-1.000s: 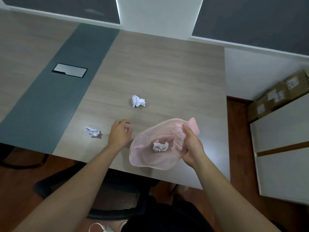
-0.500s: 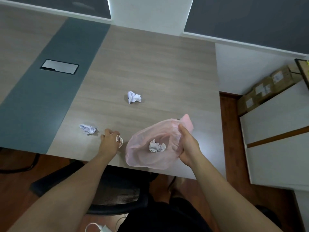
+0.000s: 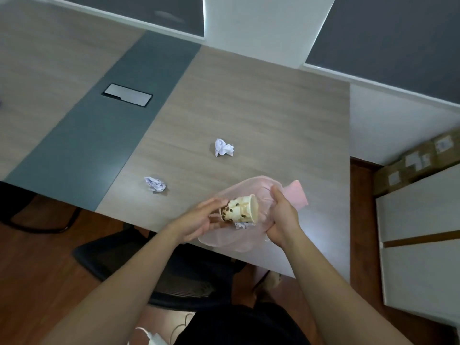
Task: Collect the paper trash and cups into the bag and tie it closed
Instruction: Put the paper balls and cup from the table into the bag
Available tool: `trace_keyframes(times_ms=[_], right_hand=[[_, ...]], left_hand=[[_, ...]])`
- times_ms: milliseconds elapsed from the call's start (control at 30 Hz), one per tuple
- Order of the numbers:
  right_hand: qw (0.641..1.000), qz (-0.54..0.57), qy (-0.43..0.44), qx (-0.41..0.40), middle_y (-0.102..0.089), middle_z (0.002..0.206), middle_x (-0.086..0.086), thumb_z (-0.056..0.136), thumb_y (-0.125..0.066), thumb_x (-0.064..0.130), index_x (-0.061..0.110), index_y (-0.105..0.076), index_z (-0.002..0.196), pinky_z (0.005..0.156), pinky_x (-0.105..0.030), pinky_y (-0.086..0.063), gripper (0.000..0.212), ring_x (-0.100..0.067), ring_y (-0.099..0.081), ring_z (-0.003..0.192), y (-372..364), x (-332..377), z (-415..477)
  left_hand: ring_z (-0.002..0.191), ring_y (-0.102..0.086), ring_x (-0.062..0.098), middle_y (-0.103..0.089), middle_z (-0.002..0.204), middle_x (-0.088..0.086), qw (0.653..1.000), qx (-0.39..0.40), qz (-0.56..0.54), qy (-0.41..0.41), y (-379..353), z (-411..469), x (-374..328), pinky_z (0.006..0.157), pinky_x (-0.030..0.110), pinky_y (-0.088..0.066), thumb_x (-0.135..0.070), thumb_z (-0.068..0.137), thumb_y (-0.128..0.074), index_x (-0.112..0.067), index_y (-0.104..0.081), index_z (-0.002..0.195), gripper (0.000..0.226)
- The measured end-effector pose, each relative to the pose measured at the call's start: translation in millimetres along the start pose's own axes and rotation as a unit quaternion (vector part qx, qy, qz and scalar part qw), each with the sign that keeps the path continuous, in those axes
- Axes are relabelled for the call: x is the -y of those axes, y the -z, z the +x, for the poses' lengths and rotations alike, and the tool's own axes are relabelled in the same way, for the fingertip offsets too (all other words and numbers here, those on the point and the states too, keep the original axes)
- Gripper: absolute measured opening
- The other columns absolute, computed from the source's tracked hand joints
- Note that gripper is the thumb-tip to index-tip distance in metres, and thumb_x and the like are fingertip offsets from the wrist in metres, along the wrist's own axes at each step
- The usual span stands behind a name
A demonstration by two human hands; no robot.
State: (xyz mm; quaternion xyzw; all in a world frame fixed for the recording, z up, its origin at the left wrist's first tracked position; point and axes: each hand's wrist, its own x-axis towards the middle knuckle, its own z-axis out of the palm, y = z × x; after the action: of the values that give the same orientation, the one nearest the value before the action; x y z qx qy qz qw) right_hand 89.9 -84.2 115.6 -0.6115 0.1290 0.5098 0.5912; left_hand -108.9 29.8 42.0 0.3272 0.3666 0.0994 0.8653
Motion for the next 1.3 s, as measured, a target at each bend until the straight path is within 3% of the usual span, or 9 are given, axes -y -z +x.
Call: trace_keyframes(times_ms=[100,233,400,500,633,867,967,1133,1300], right_hand=[[1.000,-0.013,-0.003,0.008,-0.080,0.078,0.002,0.103,-0.078,0.040,0.020,-0.081,0.111,0.045,-0.027,-0.056,0.022,-0.018,-0.072,0.054,-7,1,-4],[0.999,0.006,-0.015,0.044,-0.080,0.099,-0.006,0.104,-0.076,0.040,0.023,-0.086,0.101,0.049,-0.027,-0.055,0.020,-0.024,-0.070,0.060,-12,3,-12],[0.998,0.019,-0.006,0.058,-0.082,0.085,-0.005,0.105,-0.075,0.037,0.017,-0.084,0.100,0.046,-0.028,-0.054,0.022,-0.021,-0.076,0.058,-13,11,-21],[0.999,0.005,0.009,0.035,-0.083,0.090,-0.004,0.103,-0.077,0.038,0.020,-0.083,0.104,0.063,-0.034,-0.053,0.019,-0.026,-0.078,0.072,-11,17,-21],[0.999,-0.010,0.021,0.022,-0.082,0.089,0.001,0.102,-0.078,0.040,0.023,-0.083,0.107,0.076,-0.038,-0.053,0.019,-0.026,-0.070,0.081,-10,21,-19],[1.000,-0.012,0.016,0.016,-0.084,0.088,0.002,0.104,-0.076,0.043,0.023,-0.080,0.112,0.055,-0.030,-0.057,0.022,-0.016,-0.077,0.066,-9,19,-4],[0.999,-0.025,0.016,0.018,-0.084,0.089,-0.002,0.103,-0.076,0.045,0.019,-0.081,0.109,0.067,-0.035,-0.057,0.027,-0.018,-0.078,0.068,-11,16,1],[0.998,-0.051,0.036,0.020,-0.080,0.075,0.008,0.109,-0.068,0.041,0.043,-0.077,0.057,0.057,-0.028,-0.058,0.053,-0.010,-0.077,0.063,-12,19,17],[0.999,-0.031,0.032,0.000,-0.081,0.074,0.018,0.107,-0.069,0.046,0.058,-0.074,0.050,0.085,-0.036,-0.060,0.059,-0.005,-0.079,0.068,-20,19,26]], left_hand=[[0.107,-0.074,0.036,-0.074,0.126,0.026,0.994,-0.102,0.044,0.022,-28,11,19,0.102,0.050,-0.064,-0.024,0.108,-0.069,0.005,-0.061,0.142,0.045],[0.082,-0.077,0.022,-0.074,0.115,0.023,0.982,-0.186,0.034,0.002,-61,27,26,0.061,0.028,-0.065,-0.024,0.106,-0.073,0.004,-0.057,0.136,0.045],[0.118,-0.076,0.039,-0.072,0.117,0.016,0.983,-0.171,0.065,0.008,-83,46,14,0.105,0.046,-0.062,-0.043,0.108,-0.066,0.010,-0.061,0.131,0.058],[0.106,-0.076,0.025,-0.072,0.115,0.017,0.983,-0.131,0.125,0.037,-80,50,3,0.090,0.026,-0.066,-0.046,0.110,-0.060,0.009,-0.068,0.121,0.057],[0.111,-0.075,0.035,-0.077,0.108,0.012,0.988,-0.079,0.111,0.074,-53,48,-16,0.113,0.046,-0.058,-0.023,0.113,-0.061,0.008,-0.067,0.131,0.036],[0.094,-0.082,0.028,-0.079,0.125,0.021,0.969,-0.133,0.204,0.046,22,22,-67,0.074,0.031,-0.067,-0.029,0.112,-0.058,-0.002,-0.075,0.119,0.033],[0.088,-0.070,0.026,-0.073,0.132,0.025,0.920,-0.273,0.282,-0.002,50,26,-81,0.075,0.033,-0.062,-0.020,0.110,-0.058,-0.005,-0.074,0.121,0.025],[0.164,-0.026,0.033,-0.032,0.174,0.020,0.726,-0.344,0.594,0.040,111,40,-85,0.133,0.046,-0.022,-0.030,0.110,-0.059,-0.021,-0.046,0.165,0.057],[0.169,-0.001,0.033,-0.004,0.182,0.012,0.702,-0.347,0.615,0.090,151,52,-72,0.132,0.053,-0.023,-0.028,0.110,-0.058,-0.031,-0.028,0.172,0.069]])
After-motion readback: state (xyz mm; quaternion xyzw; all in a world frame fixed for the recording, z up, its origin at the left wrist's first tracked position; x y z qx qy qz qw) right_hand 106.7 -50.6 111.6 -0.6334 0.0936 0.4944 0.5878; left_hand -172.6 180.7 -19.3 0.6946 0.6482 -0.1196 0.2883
